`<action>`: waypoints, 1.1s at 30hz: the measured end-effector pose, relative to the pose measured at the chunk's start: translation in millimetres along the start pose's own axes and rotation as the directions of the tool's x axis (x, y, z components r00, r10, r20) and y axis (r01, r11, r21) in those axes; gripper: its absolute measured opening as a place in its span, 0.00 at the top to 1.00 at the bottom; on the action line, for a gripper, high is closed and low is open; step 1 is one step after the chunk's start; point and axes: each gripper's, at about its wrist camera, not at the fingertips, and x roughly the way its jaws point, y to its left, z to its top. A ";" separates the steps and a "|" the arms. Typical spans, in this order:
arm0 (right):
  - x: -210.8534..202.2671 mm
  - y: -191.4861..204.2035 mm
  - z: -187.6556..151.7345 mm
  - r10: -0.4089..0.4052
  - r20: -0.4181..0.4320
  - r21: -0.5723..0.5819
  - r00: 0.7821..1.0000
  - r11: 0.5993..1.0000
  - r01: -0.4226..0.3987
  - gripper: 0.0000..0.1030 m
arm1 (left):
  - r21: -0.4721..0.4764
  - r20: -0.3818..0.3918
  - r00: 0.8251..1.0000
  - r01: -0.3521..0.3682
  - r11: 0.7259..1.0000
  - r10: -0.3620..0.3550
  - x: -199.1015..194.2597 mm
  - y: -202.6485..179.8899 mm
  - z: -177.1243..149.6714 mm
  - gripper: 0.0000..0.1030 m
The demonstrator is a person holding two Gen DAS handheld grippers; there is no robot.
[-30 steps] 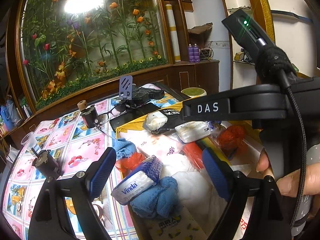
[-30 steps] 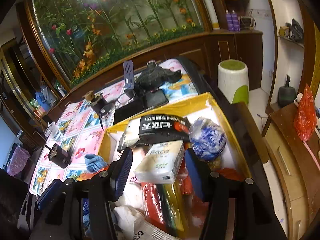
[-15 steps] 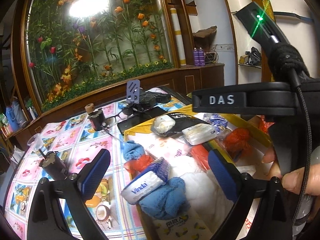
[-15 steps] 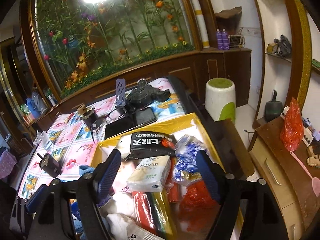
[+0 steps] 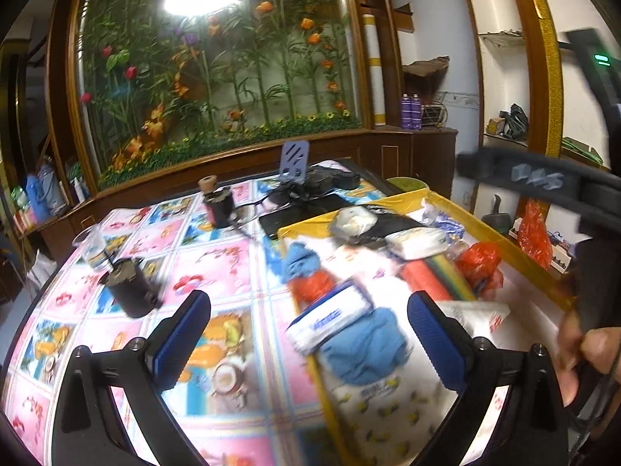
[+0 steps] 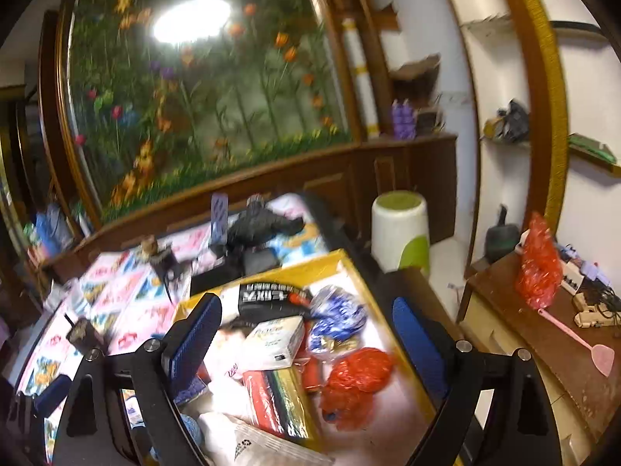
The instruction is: Organize soft objects
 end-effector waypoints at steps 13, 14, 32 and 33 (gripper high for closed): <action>-88.6 3.9 -35.3 0.030 0.236 -0.042 0.971 0.999 -0.020 0.00 | -0.141 -0.051 0.999 -0.024 0.990 0.017 -22.0 47.3 -15.6 0.01; -89.6 4.1 -36.8 0.038 0.229 -0.043 0.973 0.999 -0.029 0.00 | -0.141 -0.057 0.998 -0.036 0.989 0.028 -24.3 49.3 -17.8 0.01; -112.3 29.8 -88.4 0.097 0.085 -0.106 0.992 0.991 -0.087 0.00 | 0.014 -0.128 0.987 -0.098 0.995 0.099 -45.9 22.8 -56.5 0.00; -112.7 29.9 -91.7 0.087 0.086 -0.114 0.992 0.991 -0.077 0.00 | 0.025 -0.127 0.987 -0.095 0.995 0.097 -46.1 21.0 -56.8 0.00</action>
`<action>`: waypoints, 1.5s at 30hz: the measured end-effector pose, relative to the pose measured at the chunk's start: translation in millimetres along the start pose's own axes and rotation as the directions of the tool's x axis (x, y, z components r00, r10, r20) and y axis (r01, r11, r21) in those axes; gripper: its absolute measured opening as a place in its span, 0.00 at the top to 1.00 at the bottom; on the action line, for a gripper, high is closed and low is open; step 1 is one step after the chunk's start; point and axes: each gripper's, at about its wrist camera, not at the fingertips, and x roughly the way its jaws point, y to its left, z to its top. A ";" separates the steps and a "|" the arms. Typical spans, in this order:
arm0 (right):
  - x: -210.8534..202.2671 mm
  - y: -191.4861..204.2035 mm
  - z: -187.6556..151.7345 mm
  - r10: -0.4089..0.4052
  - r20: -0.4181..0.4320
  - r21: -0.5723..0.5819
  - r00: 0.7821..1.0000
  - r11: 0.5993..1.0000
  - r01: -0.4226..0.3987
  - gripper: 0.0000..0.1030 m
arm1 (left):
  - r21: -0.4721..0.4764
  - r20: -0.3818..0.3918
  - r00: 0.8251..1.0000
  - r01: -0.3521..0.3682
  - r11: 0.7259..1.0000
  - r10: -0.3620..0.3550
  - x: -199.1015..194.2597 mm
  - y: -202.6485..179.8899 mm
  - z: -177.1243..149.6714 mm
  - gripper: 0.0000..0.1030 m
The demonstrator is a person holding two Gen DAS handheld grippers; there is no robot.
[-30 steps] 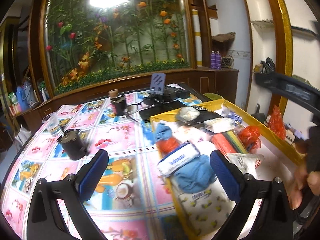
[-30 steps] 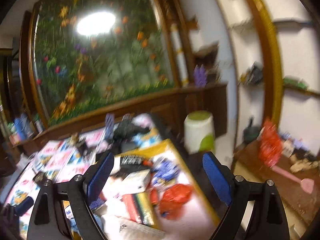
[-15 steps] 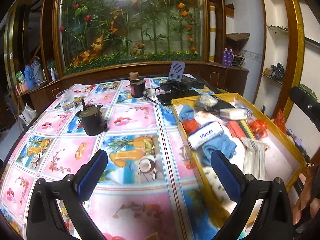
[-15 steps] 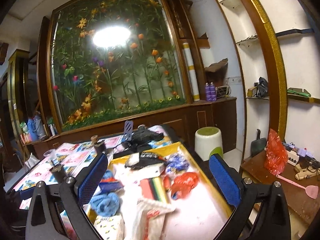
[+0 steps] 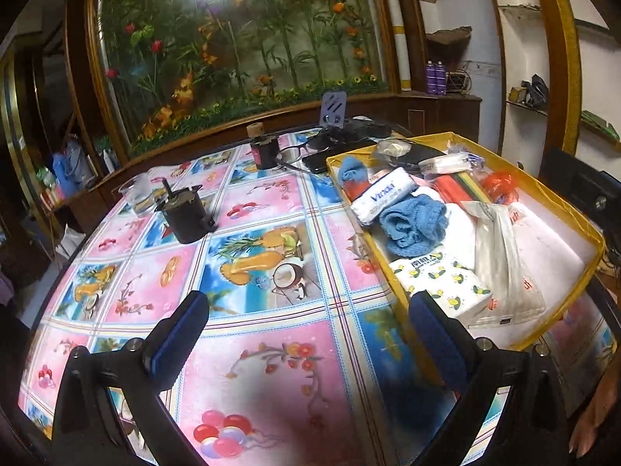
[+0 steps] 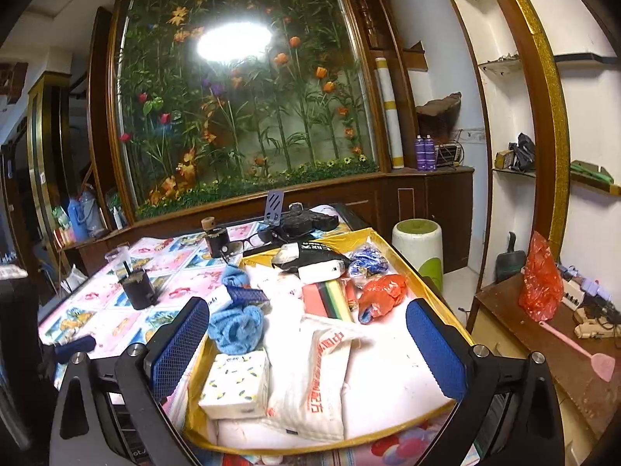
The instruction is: Organize soft objects
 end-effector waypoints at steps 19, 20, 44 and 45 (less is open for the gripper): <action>19.9 -8.9 -10.6 -0.003 -0.122 0.077 0.993 0.997 0.012 0.00 | 0.026 -0.029 0.999 -0.012 1.000 0.013 6.1 -2.6 -0.7 0.00; 20.0 -8.5 -10.7 -0.005 -0.122 0.076 0.993 0.997 0.014 0.00 | 0.026 -0.030 0.999 -0.010 1.000 0.011 6.5 -2.2 -0.4 0.00; 21.2 -5.6 -10.1 -0.017 -0.130 0.068 0.991 0.997 0.026 0.00 | 0.033 -0.033 0.999 -0.010 0.999 0.011 6.9 -4.3 -1.2 0.00; 20.9 -5.5 -10.1 -0.018 -0.130 0.068 0.991 0.997 0.027 0.00 | 0.033 -0.033 0.999 -0.010 0.999 0.011 6.9 -4.3 -1.3 0.00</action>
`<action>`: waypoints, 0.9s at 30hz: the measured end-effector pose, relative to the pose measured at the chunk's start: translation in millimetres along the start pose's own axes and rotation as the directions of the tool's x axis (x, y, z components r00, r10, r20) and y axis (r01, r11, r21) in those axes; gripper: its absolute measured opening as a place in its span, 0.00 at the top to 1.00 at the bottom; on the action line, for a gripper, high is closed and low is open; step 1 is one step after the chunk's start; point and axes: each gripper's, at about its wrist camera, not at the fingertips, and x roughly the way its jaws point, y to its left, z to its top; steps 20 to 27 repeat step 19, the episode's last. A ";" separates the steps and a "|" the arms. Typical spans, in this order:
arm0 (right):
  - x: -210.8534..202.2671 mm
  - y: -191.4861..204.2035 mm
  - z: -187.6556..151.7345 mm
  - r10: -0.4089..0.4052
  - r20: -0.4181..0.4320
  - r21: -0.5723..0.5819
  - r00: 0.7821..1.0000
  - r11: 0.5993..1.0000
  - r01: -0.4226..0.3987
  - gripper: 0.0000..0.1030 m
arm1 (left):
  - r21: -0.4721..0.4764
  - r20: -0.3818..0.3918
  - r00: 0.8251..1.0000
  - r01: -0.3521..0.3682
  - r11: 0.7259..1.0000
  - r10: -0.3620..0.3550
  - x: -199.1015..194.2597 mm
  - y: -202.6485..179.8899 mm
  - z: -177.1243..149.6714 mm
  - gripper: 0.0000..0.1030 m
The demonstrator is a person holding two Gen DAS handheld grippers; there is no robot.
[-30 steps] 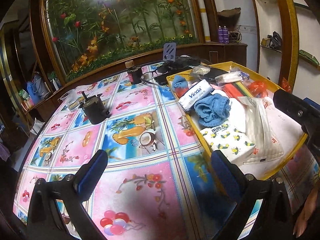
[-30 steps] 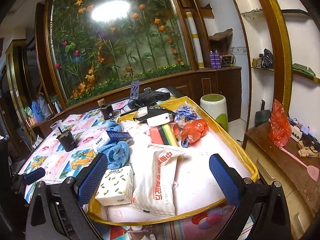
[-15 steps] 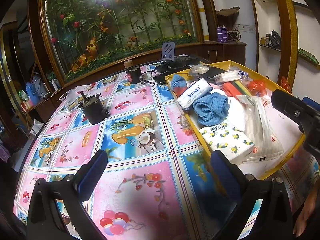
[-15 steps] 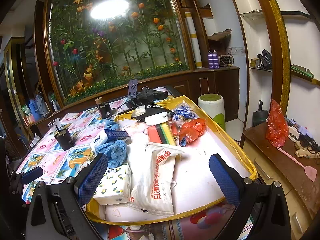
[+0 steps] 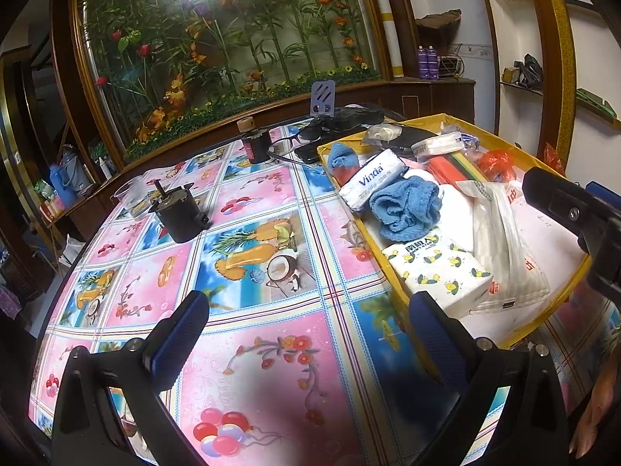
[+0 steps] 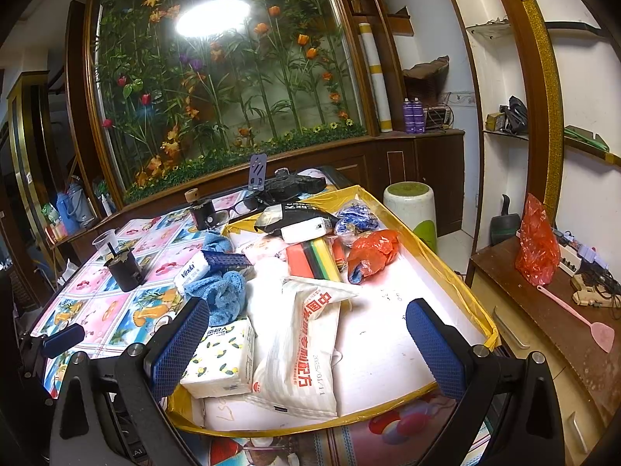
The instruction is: Organize soft objects
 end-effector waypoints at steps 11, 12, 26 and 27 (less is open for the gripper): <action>0.3 0.1 -0.2 0.000 -0.001 0.001 1.000 1.000 0.000 0.00 | -0.012 -0.004 0.999 0.039 0.999 -0.039 0.6 1.2 0.5 0.00; 0.2 0.2 -0.3 0.000 0.000 0.000 1.000 1.000 0.000 0.00 | -0.021 -0.001 0.999 0.045 0.999 -0.045 0.5 2.9 0.8 0.00; 0.7 0.0 -0.2 0.000 -0.001 0.000 1.000 1.000 0.000 0.00 | -0.099 -0.001 0.996 0.089 0.991 -0.090 2.9 21.9 1.3 0.00; 0.7 0.0 -0.2 0.000 -0.001 0.000 1.000 1.000 0.000 0.00 | -0.099 -0.001 0.996 0.089 0.991 -0.090 2.9 21.9 1.3 0.00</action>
